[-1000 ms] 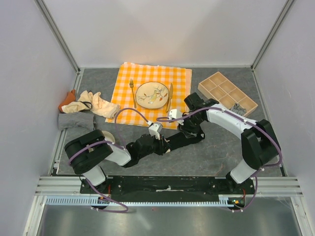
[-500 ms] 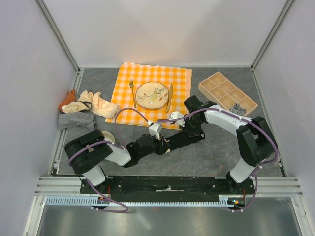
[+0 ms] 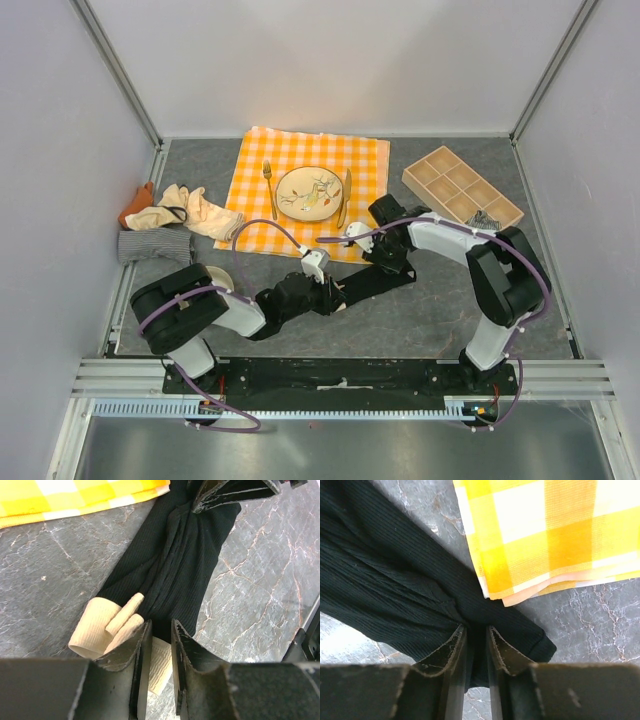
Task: Roll the underwear
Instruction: Fold the underwear at the center of the board.
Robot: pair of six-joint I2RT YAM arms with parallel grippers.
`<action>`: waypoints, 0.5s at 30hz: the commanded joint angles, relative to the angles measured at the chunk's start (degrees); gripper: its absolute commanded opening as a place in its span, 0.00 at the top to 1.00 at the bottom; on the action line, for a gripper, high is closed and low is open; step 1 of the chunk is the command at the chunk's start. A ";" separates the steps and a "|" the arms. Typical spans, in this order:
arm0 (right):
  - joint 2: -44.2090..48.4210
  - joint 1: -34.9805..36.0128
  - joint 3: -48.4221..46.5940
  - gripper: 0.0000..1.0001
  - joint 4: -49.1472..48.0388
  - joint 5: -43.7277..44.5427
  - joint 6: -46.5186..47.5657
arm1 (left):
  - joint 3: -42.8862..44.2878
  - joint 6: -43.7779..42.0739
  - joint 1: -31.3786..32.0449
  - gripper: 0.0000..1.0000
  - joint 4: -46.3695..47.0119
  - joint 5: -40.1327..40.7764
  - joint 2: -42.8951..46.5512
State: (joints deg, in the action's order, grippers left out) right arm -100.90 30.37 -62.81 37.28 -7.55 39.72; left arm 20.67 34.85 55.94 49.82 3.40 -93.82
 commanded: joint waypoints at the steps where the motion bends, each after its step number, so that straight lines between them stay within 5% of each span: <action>1: 1.93 -0.49 -1.26 0.67 1.04 -1.84 -1.32 | -1.16 0.31 -0.57 0.68 -9.91 -0.23 0.04; 5: 7.55 -1.97 -3.11 0.52 3.41 -6.76 -2.02 | 0.95 -0.83 -0.57 0.60 -13.95 -2.78 4.60; 15: 15.64 -8.66 -1.18 0.47 4.56 -22.94 -2.29 | 6.31 -4.61 -0.66 0.48 -25.38 -4.89 13.22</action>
State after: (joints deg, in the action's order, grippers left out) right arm -87.85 24.29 -64.03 41.23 -21.50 37.76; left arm 24.38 33.56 55.61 31.16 -0.58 -83.61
